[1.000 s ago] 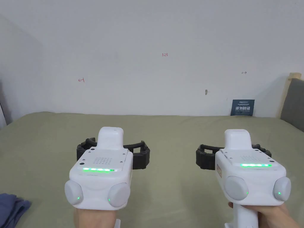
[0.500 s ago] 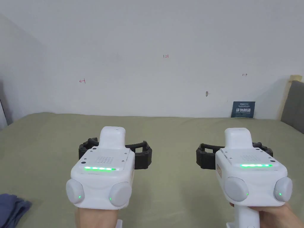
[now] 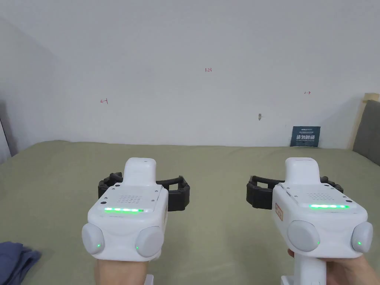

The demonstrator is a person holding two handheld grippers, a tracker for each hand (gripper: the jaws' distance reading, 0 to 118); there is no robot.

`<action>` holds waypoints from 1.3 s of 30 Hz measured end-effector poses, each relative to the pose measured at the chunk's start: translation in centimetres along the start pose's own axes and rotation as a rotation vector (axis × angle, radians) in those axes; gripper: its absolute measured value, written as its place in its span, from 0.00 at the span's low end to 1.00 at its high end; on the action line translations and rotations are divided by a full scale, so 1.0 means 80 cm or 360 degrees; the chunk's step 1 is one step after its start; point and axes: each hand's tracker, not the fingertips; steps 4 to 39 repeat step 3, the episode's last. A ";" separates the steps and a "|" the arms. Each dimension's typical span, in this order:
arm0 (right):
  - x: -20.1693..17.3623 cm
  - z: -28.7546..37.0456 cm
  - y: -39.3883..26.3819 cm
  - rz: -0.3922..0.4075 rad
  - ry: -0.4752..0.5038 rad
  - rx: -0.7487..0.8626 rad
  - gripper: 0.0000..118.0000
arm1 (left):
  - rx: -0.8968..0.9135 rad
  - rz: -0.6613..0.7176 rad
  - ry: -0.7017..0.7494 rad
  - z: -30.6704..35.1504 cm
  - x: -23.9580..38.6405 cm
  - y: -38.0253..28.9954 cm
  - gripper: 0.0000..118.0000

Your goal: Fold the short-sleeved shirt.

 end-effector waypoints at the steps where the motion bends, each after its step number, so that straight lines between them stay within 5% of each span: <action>1: 0.001 -0.001 0.000 -0.0019 -0.0003 -0.0010 1.00 | -0.0002 0.0004 0.0000 0.000 0.000 0.000 1.00; 3: 0.003 -0.003 0.003 -0.0104 -0.0025 -0.0084 1.00 | -0.0009 0.0015 -0.0005 0.000 -0.001 0.001 1.00; 39: 0.003 -0.003 0.003 -0.0104 -0.0025 -0.0084 1.00 | -0.0009 0.0015 -0.0005 0.000 -0.001 0.001 1.00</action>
